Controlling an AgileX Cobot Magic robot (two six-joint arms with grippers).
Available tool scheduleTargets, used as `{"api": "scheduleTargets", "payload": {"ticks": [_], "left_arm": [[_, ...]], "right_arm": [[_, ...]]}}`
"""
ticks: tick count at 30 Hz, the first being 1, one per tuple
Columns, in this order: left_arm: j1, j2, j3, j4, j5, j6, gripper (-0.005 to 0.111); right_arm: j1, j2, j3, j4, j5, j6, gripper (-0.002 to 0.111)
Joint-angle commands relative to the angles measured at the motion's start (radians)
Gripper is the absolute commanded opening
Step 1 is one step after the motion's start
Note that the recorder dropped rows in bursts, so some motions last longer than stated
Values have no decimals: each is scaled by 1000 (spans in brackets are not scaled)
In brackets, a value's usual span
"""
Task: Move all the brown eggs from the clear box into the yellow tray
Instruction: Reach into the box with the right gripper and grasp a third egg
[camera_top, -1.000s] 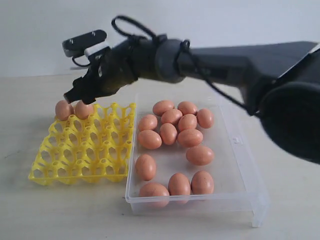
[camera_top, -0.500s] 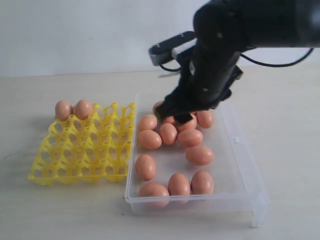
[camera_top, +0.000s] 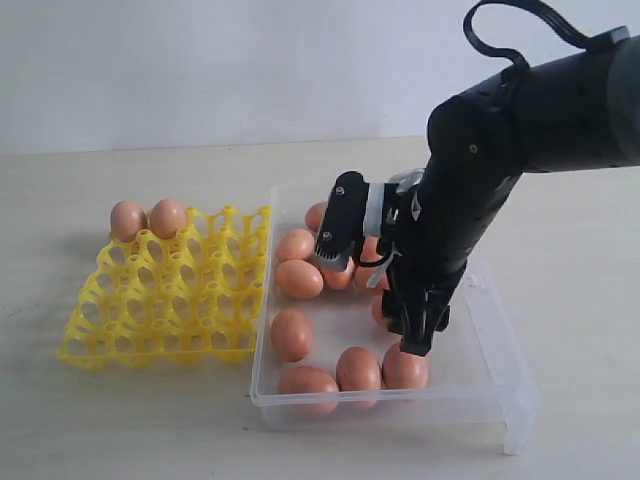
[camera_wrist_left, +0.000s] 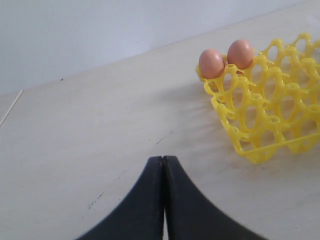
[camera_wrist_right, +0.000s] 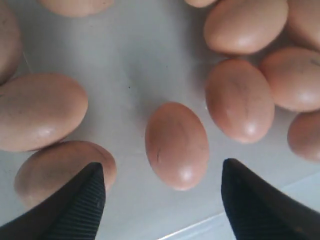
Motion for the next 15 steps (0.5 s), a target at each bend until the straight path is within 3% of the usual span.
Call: {"api": "scheduleTargets", "payload": {"ticks": [1, 15], "left_arm": [[-2, -6, -4, 0, -8, -4, 0], [-2, -6, -4, 0, -8, -4, 0]], "right_arm": [[-6, 40, 2, 15, -72, -84, 64], [-18, 122, 2, 11, -140, -59, 64]]}}
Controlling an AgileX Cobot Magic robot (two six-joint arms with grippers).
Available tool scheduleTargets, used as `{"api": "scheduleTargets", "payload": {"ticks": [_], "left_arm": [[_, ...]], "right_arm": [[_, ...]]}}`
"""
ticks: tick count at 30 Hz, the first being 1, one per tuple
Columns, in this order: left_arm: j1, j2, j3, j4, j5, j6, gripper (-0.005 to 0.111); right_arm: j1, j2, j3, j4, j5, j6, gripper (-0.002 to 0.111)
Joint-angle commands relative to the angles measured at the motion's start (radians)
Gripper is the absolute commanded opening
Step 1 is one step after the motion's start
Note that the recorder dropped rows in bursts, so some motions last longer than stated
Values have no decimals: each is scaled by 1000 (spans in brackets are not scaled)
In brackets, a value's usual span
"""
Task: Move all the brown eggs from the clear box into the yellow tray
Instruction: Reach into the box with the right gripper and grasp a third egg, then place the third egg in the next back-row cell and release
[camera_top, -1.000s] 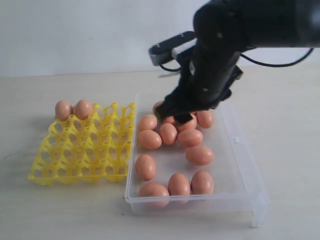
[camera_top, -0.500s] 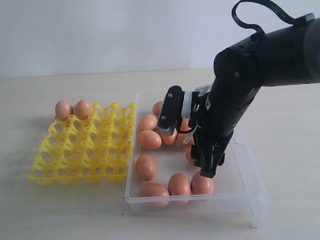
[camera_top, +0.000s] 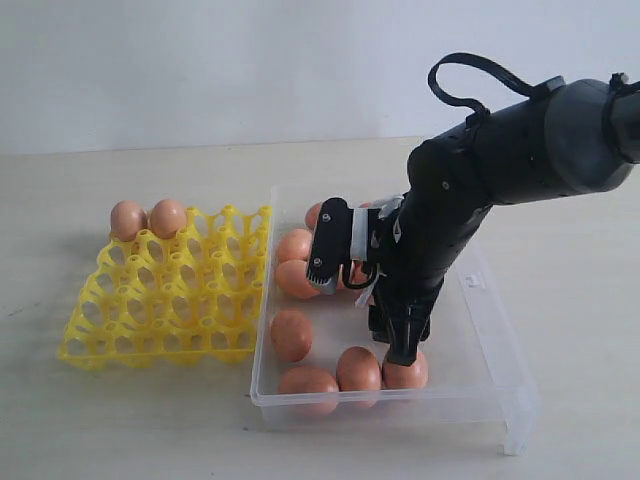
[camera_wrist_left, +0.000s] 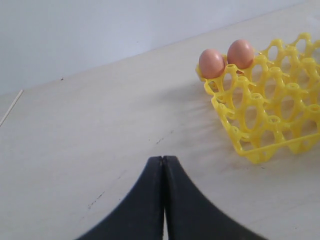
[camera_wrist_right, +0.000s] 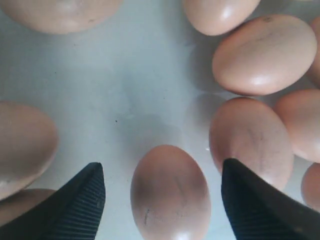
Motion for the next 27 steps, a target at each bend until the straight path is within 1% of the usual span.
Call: {"api": "scheduleTargets", "payload": {"ticks": [1, 5, 9, 11, 12, 14, 17, 18, 19, 20, 21, 23, 24, 25, 27], "left_arm": [[-2, -6, -4, 0, -8, -4, 0], [-2, -6, -4, 0, -8, -4, 0], [-2, -6, -4, 0, -8, -4, 0], [-2, -6, -4, 0, -8, -4, 0], [-2, -6, -4, 0, -8, -4, 0], [-2, -6, -4, 0, -8, -4, 0], [-2, -6, -4, 0, -8, -4, 0], [-2, -6, -4, 0, -8, -4, 0], [-2, -6, -4, 0, -8, -4, 0], [-2, -6, -4, 0, -8, -4, 0], [-2, -6, -4, 0, -8, -4, 0], [-2, -6, -4, 0, -8, -4, 0], [-2, -6, -4, 0, -8, -4, 0], [-2, -6, -4, 0, -8, -4, 0], [-2, -6, -4, 0, -8, -4, 0]], "right_arm": [[-7, 17, 2, -3, -2, 10, 64], [-15, 28, 2, -23, -1, 21, 63], [-31, 37, 2, -78, -1, 106, 57], [-35, 37, 2, -106, 1, 161, 40], [-35, 37, 2, -106, 1, 169, 25], [-35, 37, 2, -80, 3, 169, 0], [-22, -6, 2, -15, 58, 167, 0], [-9, -76, 2, 18, 77, 167, 0], [-3, -137, 2, 63, 33, 167, 0], [15, -191, 2, 141, -69, 167, 0], [39, -226, 2, 222, -226, 167, 0], [72, -221, 2, 346, -524, 172, 0], [81, -192, 2, 349, -639, 237, 0], [89, -147, -9, 307, -737, 419, 0], [89, -78, -47, 158, -783, 748, 0]]}}
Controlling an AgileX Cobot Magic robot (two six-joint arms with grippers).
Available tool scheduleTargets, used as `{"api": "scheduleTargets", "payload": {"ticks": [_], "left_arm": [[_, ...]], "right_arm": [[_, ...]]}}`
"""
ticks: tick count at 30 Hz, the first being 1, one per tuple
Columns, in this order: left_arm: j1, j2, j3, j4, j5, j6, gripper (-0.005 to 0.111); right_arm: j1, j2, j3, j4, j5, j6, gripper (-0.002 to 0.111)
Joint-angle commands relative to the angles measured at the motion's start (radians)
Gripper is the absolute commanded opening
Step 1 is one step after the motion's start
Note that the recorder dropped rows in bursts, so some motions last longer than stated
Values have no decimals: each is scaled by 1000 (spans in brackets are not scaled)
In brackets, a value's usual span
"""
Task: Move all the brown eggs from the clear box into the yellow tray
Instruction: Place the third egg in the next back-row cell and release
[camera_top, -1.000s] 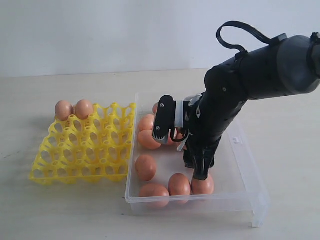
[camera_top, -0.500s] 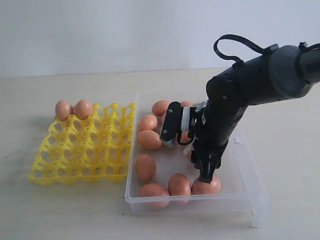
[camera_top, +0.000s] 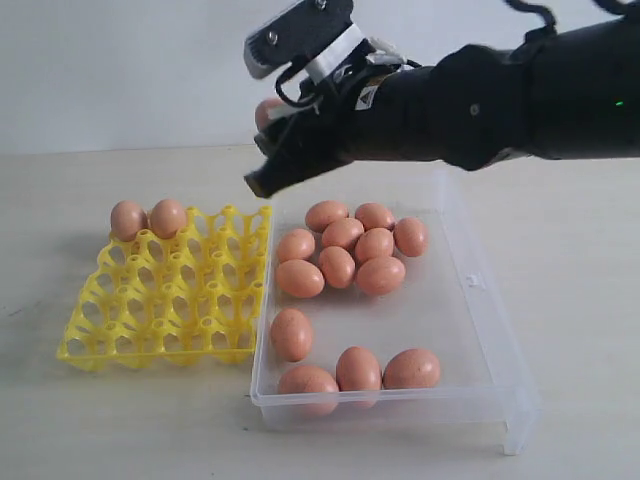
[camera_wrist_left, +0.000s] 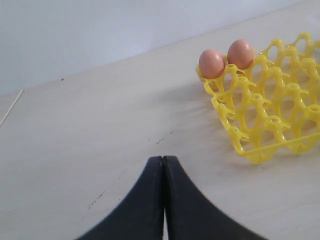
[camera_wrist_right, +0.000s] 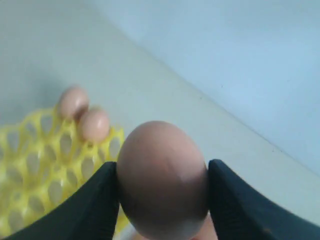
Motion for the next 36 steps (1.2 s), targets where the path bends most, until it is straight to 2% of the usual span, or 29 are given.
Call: {"api": "scheduleTargets", "payload": {"ticks": [1, 7, 11, 14, 21, 29, 36], "left_arm": [[-2, -6, -4, 0, -8, -4, 0], [-2, -6, -4, 0, -8, -4, 0], [-2, -6, -4, 0, -8, -4, 0], [-2, -6, -4, 0, -8, -4, 0], [-2, -6, -4, 0, -8, -4, 0], [-2, -6, -4, 0, -8, -4, 0], [-2, -6, -4, 0, -8, -4, 0]], "right_arm": [[7, 141, -63, -231, -190, 556, 0], [7, 355, -224, -571, -319, 1087, 0], [7, 470, -340, -788, -361, 1274, 0], [7, 547, -413, -826, -365, 1352, 0], [3, 632, -492, -826, -347, 1343, 0], [-19, 651, -501, -819, -285, 1290, 0], [-28, 679, -502, -816, -304, 1297, 0]]}}
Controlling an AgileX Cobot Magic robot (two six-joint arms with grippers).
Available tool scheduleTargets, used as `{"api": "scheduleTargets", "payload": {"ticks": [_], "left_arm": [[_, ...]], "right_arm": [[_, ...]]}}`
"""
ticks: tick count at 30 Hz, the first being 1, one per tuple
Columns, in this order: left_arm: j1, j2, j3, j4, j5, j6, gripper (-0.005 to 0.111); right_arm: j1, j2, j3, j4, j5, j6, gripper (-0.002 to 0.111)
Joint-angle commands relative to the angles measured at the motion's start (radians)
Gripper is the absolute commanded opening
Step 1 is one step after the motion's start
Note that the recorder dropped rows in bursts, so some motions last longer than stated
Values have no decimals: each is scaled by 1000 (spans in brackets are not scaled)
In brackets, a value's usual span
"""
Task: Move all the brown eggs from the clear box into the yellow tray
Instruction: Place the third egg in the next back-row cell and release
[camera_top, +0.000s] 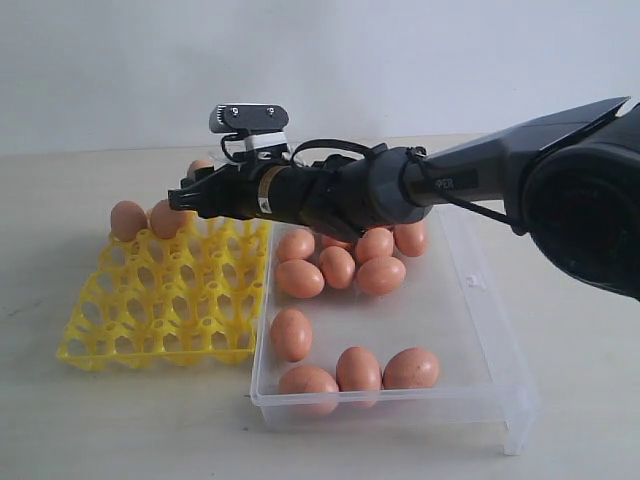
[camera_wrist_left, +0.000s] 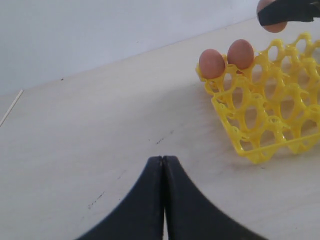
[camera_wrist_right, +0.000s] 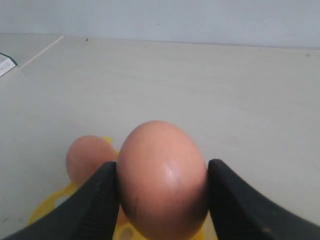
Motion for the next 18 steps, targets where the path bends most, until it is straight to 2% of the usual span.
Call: {"api": "scheduleTargets", "payload": {"ticks": [1, 11, 18], "left_arm": [[-2, -6, -4, 0, -8, -4, 0], [-2, -6, -4, 0, -8, -4, 0], [-2, -6, -4, 0, -8, -4, 0]], "right_arm": [[-4, 21, -6, 3, -12, -7, 0], [-4, 41, -6, 15, -69, -3, 1], [-4, 45, -8, 15, -97, -3, 14]]}}
